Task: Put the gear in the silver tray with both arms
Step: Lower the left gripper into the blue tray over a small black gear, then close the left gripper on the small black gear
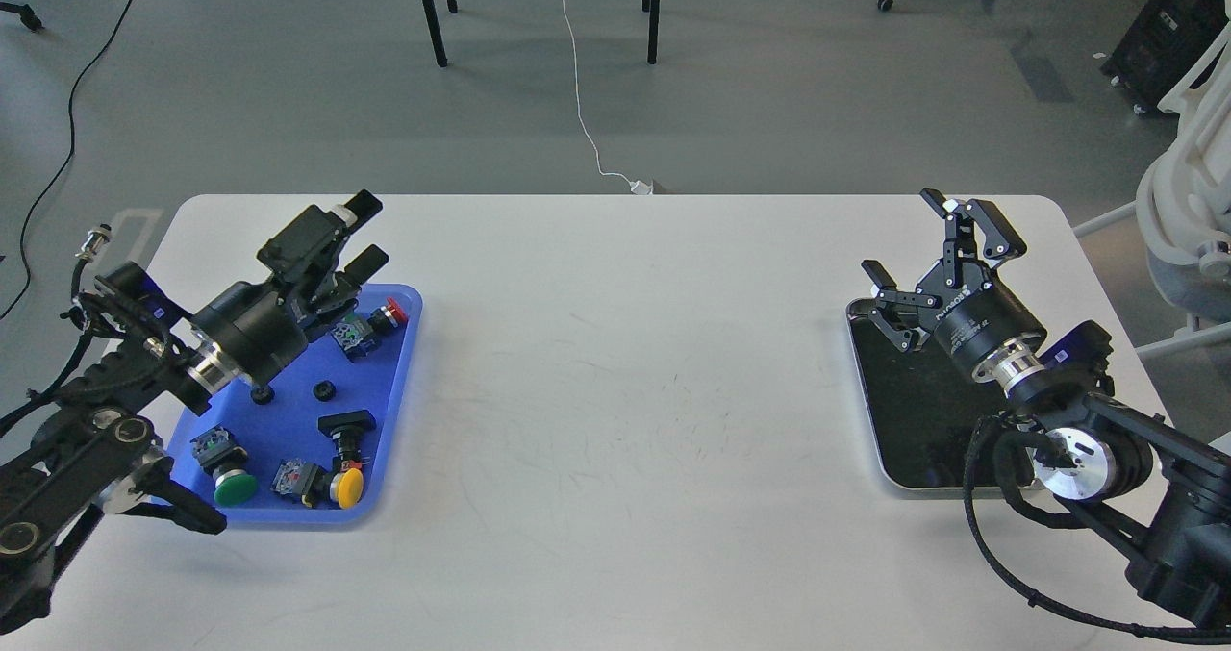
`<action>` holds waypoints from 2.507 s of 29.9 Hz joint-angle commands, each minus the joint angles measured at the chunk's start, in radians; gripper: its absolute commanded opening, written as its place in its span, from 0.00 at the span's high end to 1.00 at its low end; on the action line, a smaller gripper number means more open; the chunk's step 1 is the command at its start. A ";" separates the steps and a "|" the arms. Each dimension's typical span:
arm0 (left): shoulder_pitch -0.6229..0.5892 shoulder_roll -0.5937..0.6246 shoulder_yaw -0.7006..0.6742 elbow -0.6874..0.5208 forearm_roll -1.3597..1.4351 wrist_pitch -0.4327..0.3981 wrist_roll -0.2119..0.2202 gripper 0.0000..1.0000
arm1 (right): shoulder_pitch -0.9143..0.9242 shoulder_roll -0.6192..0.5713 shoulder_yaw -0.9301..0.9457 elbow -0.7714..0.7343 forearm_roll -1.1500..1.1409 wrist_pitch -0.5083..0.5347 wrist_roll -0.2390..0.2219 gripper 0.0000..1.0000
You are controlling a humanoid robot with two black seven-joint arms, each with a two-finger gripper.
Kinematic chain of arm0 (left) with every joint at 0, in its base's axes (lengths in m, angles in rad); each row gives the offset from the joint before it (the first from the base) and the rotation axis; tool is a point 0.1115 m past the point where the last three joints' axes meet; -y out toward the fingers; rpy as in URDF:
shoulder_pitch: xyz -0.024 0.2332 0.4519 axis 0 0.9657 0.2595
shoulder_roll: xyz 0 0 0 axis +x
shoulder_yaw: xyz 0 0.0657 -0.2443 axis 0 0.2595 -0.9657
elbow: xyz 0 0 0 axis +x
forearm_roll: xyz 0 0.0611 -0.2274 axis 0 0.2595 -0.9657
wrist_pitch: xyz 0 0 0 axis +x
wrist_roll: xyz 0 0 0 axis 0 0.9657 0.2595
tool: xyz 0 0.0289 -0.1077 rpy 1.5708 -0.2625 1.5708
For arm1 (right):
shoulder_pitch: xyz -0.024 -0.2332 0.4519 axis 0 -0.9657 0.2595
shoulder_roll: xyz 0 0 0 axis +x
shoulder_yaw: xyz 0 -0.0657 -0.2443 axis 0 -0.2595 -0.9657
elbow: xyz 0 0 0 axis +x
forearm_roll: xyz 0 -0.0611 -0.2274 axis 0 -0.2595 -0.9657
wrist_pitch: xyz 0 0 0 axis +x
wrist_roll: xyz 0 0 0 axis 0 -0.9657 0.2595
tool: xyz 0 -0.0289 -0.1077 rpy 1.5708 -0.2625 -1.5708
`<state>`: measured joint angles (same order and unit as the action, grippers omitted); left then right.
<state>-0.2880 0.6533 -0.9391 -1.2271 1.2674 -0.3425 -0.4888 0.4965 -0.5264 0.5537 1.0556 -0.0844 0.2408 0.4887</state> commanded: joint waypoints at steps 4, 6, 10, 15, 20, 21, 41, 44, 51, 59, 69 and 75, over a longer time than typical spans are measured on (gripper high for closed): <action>-0.108 0.218 0.164 -0.015 0.473 0.000 0.000 0.02 | 0.001 -0.001 0.000 0.001 0.000 0.000 0.000 0.01; -0.149 0.294 0.222 -0.012 0.608 0.007 0.000 0.02 | 0.001 -0.001 0.000 0.001 0.000 0.002 0.000 0.01; -0.220 0.358 0.304 -0.006 0.736 0.019 0.000 0.03 | -0.001 -0.001 0.000 0.001 -0.002 0.000 0.000 0.01; -0.296 0.342 0.390 0.067 0.851 0.020 0.000 0.04 | -0.001 -0.001 0.000 0.000 -0.003 0.000 0.000 0.01; -0.310 0.253 0.454 0.170 0.862 0.020 0.000 0.11 | 0.002 0.000 0.000 0.000 -0.005 0.000 0.000 0.01; -0.310 0.246 0.454 0.198 0.862 0.020 0.000 0.13 | 0.002 -0.001 0.000 0.000 -0.006 0.000 0.000 0.01; -0.307 0.177 0.487 0.296 0.863 0.020 0.000 0.39 | -0.001 -0.001 0.000 0.000 -0.006 0.000 0.000 0.01; -0.307 0.167 0.487 0.310 0.863 0.020 0.000 0.40 | 0.001 -0.001 0.000 0.000 -0.006 0.000 0.000 0.01; -0.307 0.149 0.499 0.339 0.863 0.020 0.000 0.48 | 0.001 0.000 0.000 0.000 -0.006 0.000 0.000 0.01; -0.309 0.152 0.500 0.342 0.880 0.025 0.000 0.83 | 0.001 0.000 0.000 0.001 -0.006 0.000 0.000 0.01; -0.336 0.158 0.496 0.328 0.869 0.046 0.000 0.91 | 0.001 0.000 0.002 0.001 -0.006 0.000 0.000 0.01; -0.444 0.207 0.497 0.229 0.854 0.045 0.000 0.90 | 0.002 -0.001 0.003 0.000 -0.006 0.000 0.000 0.01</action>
<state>-0.6890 0.8334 -0.4432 -0.9469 2.1266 -0.2968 -0.4883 0.4971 -0.5261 0.5551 1.0570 -0.0904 0.2410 0.4887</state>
